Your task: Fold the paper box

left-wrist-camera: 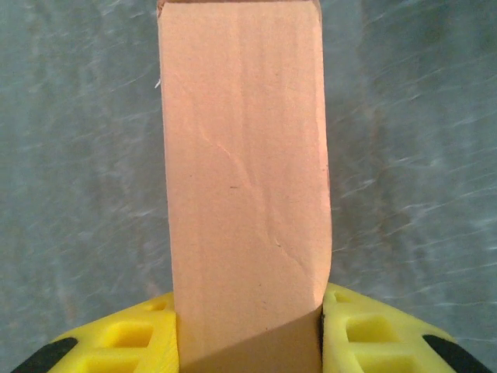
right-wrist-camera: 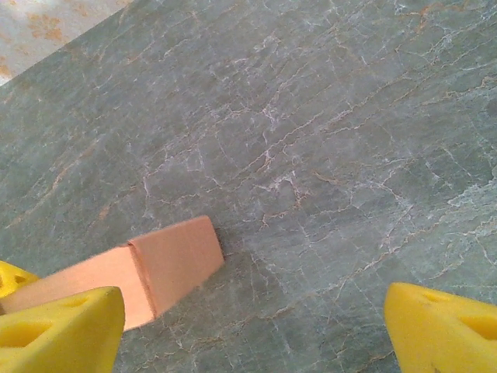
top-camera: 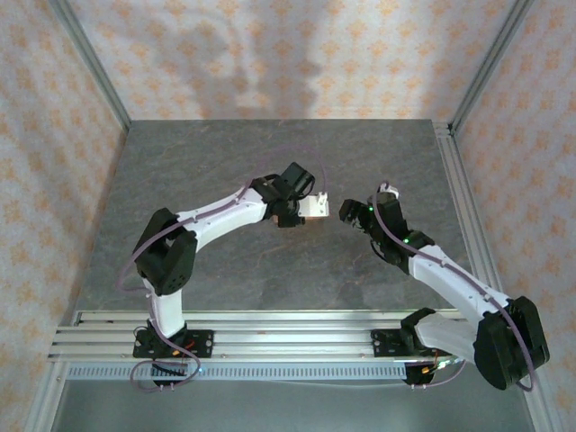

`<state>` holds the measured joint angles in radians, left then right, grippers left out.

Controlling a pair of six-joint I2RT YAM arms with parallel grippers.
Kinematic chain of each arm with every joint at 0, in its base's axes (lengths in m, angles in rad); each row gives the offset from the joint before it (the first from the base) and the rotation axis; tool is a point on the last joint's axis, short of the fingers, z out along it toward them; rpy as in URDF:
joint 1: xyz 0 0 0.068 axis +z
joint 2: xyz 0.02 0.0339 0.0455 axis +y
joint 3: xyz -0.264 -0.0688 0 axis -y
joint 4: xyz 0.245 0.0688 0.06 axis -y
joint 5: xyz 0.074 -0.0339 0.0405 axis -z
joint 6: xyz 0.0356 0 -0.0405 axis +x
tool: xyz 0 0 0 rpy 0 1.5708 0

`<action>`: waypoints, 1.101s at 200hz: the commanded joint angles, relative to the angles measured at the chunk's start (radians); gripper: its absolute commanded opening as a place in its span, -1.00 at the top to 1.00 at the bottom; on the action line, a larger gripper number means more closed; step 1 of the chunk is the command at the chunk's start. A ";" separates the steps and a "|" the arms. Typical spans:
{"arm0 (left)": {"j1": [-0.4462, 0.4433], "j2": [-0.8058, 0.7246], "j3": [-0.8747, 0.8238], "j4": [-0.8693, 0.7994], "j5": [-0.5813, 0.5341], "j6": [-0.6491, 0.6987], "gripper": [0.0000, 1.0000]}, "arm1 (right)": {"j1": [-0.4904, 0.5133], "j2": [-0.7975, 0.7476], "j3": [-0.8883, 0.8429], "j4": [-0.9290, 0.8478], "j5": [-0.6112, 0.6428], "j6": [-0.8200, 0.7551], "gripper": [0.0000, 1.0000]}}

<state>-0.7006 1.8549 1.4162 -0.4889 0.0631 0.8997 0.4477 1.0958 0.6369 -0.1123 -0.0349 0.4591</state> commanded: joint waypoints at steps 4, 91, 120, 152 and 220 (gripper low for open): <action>0.001 0.009 -0.084 0.237 -0.192 0.107 0.30 | -0.006 0.006 -0.016 0.023 0.008 0.000 -0.69; -0.005 -0.063 -0.169 0.294 -0.162 0.046 -0.98 | -0.007 -0.024 -0.016 0.014 0.012 -0.045 -0.74; 0.022 -0.181 -0.243 0.334 -0.044 -0.095 -1.00 | -0.007 -0.028 -0.015 0.033 0.025 -0.090 -0.81; 0.101 -0.327 -0.380 0.433 0.085 -0.297 -1.00 | -0.023 -0.013 -0.008 0.087 0.039 -0.170 -1.00; 0.349 -0.579 -0.716 0.648 0.028 -0.616 -1.00 | -0.167 0.008 -0.046 0.229 0.120 -0.383 -0.99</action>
<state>-0.4122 1.3308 0.7753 0.0460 0.1276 0.4370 0.3267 1.0901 0.6205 0.0151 0.0132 0.2043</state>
